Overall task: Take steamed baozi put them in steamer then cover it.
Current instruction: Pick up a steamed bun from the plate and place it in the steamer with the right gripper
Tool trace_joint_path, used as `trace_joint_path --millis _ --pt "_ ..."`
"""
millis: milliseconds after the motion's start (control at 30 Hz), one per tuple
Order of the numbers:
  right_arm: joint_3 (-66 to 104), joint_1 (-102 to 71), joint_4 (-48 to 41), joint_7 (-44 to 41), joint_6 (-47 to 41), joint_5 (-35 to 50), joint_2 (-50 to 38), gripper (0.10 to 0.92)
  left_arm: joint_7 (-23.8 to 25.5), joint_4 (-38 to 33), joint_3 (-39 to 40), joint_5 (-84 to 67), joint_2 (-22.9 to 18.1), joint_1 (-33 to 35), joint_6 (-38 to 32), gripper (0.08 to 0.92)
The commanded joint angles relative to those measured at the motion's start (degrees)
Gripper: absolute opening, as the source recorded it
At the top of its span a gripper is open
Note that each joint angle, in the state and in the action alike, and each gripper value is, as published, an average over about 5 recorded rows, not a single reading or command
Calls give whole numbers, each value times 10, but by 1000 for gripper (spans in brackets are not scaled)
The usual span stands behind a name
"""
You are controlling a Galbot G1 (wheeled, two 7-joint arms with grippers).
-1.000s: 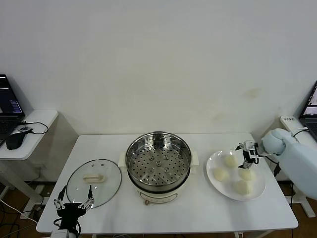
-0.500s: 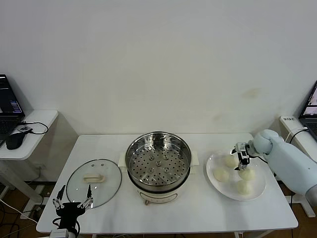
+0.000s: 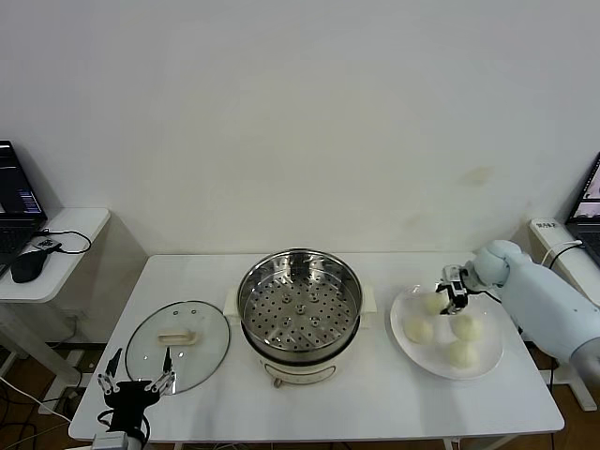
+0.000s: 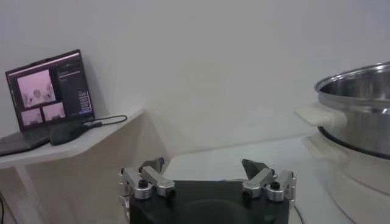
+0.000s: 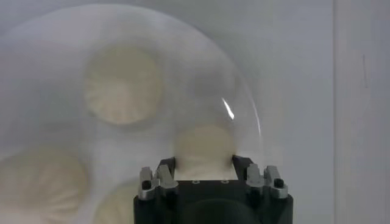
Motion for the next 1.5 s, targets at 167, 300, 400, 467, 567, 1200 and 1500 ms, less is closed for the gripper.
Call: trace_joint_path --millis 167,300,400,467,567,1200,1500 --pt "-114 150 142 -37 -14 139 -96 602 1 -2 0 -18 5 0 -1 823" --pt "-185 248 193 -41 -19 204 -115 602 1 -3 2 -24 8 -1 -4 823" --pt "-244 332 216 -40 -20 245 -99 602 1 -4 2 -28 10 -3 -5 823" --pt "-280 377 226 -32 -17 267 -75 602 1 -5 2 -29 11 -3 -6 823" --pt "-318 413 241 -14 -11 294 -31 606 1 -6 3 -29 11 -5 -6 823" --pt "-426 388 219 59 133 192 208 611 0 -9 -15 -22 3 -11 -6 823" --pt "-428 340 188 91 203 69 231 611 0 -5 -14 -21 0 -14 -6 823"
